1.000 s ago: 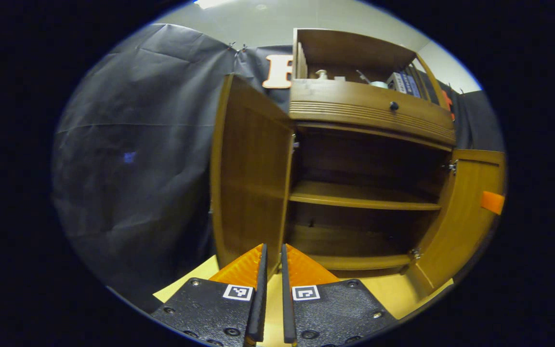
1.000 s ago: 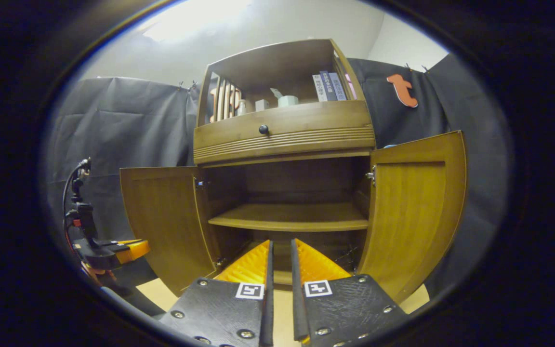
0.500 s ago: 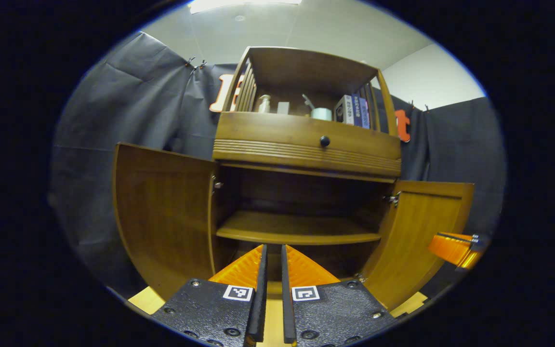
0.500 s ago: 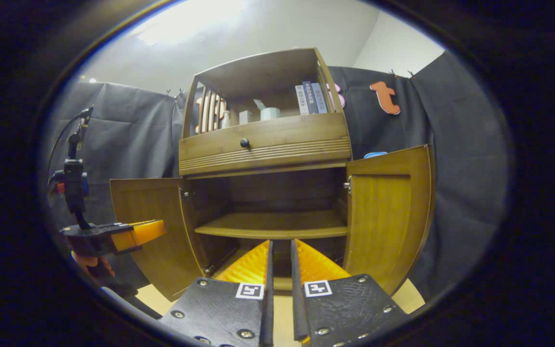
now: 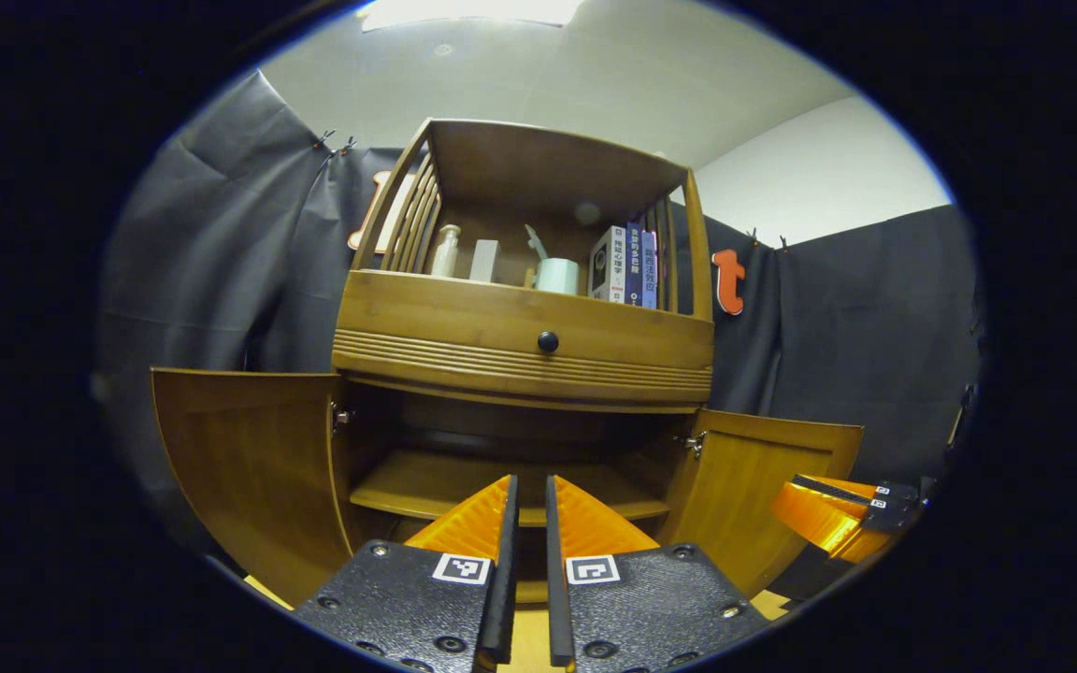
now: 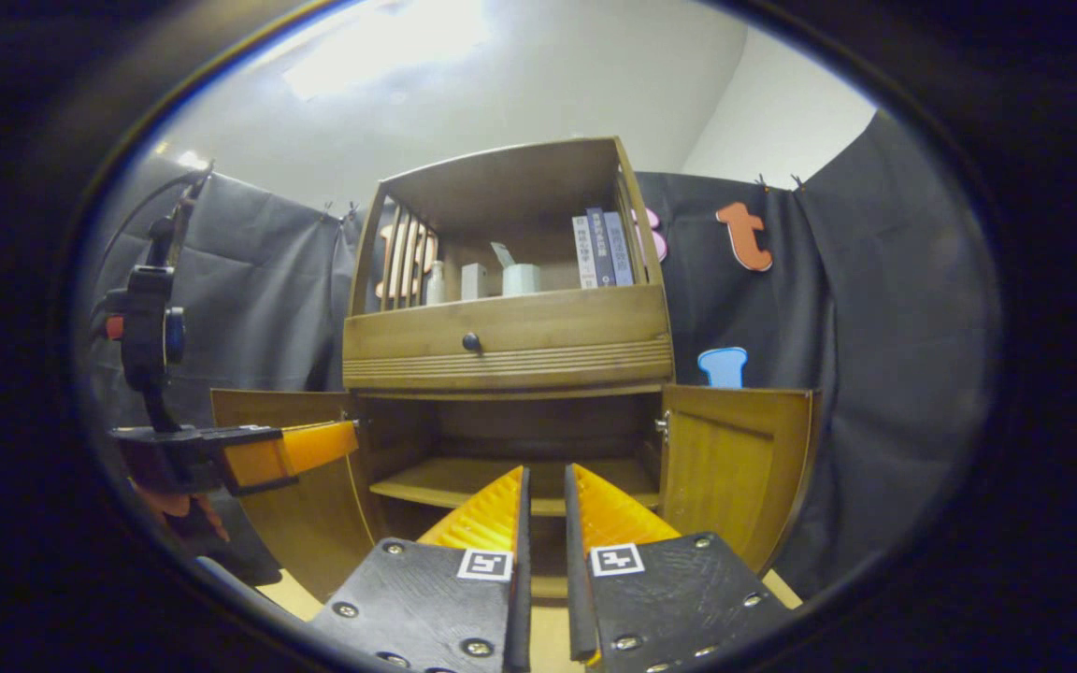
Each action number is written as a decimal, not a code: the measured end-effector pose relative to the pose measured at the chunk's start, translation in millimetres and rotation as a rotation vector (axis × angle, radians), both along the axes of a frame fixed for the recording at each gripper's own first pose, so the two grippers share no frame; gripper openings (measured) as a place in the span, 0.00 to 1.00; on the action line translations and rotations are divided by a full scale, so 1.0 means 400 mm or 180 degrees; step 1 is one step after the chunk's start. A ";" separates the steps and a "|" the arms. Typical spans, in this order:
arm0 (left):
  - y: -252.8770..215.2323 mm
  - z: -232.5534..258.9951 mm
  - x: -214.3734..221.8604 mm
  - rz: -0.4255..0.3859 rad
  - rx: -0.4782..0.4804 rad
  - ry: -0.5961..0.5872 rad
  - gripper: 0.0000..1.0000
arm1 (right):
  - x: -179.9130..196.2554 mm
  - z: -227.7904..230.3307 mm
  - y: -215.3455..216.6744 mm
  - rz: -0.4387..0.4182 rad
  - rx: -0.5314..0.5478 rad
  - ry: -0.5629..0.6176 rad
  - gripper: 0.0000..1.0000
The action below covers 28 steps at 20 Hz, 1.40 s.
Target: Open the right door of the double-door shoe cabinet with the right hand, and open the left door with the left hand.
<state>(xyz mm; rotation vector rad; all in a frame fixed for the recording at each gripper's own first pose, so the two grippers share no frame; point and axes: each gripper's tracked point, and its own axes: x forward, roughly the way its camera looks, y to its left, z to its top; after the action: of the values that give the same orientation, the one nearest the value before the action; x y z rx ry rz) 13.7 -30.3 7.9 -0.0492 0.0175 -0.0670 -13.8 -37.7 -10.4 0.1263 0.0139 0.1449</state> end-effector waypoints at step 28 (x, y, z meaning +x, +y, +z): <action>0.027 0.058 0.049 0.0312 0.0191 -0.0083 0.92 | 0.113 0.108 0.045 -0.0124 0.0198 0.0009 1.00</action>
<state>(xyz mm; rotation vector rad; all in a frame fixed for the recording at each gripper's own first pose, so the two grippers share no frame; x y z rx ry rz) 33.2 -19.4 30.9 0.0109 -0.0089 0.0309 31.5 -19.7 32.8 0.1887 0.0098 0.1064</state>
